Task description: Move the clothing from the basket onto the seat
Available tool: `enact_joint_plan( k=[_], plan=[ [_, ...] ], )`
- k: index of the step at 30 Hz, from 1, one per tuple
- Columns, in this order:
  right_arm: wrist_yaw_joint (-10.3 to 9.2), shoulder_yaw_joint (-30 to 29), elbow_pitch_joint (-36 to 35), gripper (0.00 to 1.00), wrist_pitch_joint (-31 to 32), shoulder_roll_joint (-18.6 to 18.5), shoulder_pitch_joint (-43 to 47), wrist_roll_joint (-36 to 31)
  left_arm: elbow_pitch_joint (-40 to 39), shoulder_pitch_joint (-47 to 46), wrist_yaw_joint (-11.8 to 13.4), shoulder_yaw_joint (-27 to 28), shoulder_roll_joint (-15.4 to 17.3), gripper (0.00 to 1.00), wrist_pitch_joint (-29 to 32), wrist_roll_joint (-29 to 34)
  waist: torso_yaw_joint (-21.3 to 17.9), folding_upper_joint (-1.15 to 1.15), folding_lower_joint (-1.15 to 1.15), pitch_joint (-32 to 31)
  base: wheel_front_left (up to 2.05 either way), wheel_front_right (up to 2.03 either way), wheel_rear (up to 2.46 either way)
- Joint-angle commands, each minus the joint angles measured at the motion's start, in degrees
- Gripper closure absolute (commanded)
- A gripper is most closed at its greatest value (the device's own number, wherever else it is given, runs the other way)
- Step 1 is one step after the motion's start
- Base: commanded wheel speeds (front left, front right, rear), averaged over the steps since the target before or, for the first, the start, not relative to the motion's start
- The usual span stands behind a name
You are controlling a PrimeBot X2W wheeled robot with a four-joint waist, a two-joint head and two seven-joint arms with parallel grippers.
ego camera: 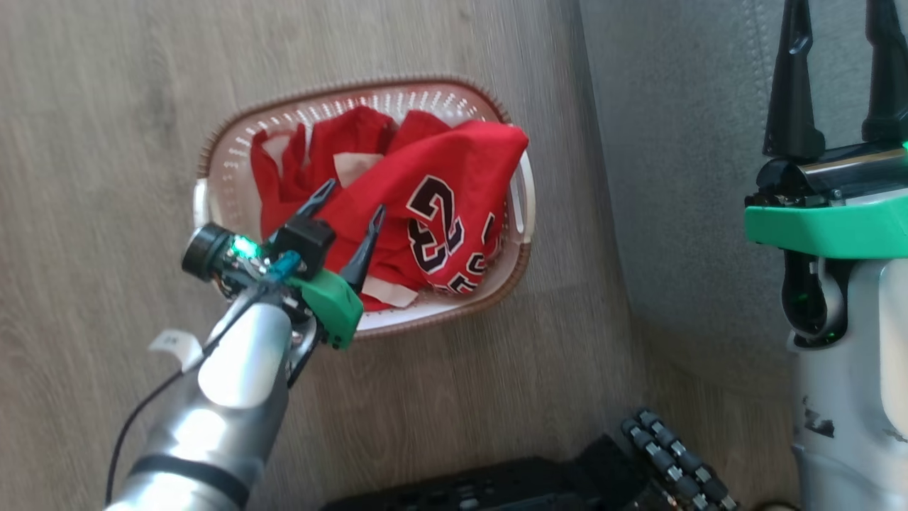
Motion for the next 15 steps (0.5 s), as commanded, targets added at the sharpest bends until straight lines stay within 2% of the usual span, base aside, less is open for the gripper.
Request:
enact_joint_plan(
  k=[1, 15],
  plan=[
    [-0.01, 1.3, -2.7, 0.0, -0.4, 0.1, -0.2, 0.4, 1.6, -1.1, -0.3, 0.1, 0.8, 0.0, 0.0, 0.4, -1.3, 0.0, -0.01, 2.8, 0.0, 0.0, 0.0],
    [-0.01, 3.7, -6.0, 0.0, -0.4, 0.1, -2.5, 2.0, 14.8, -11.0, -0.7, -5.6, 0.6, 0.0, 1.7, -0.7, -3.9, 0.0, -0.01, 7.7, 0.0, 0.0, 0.0]
  ],
)
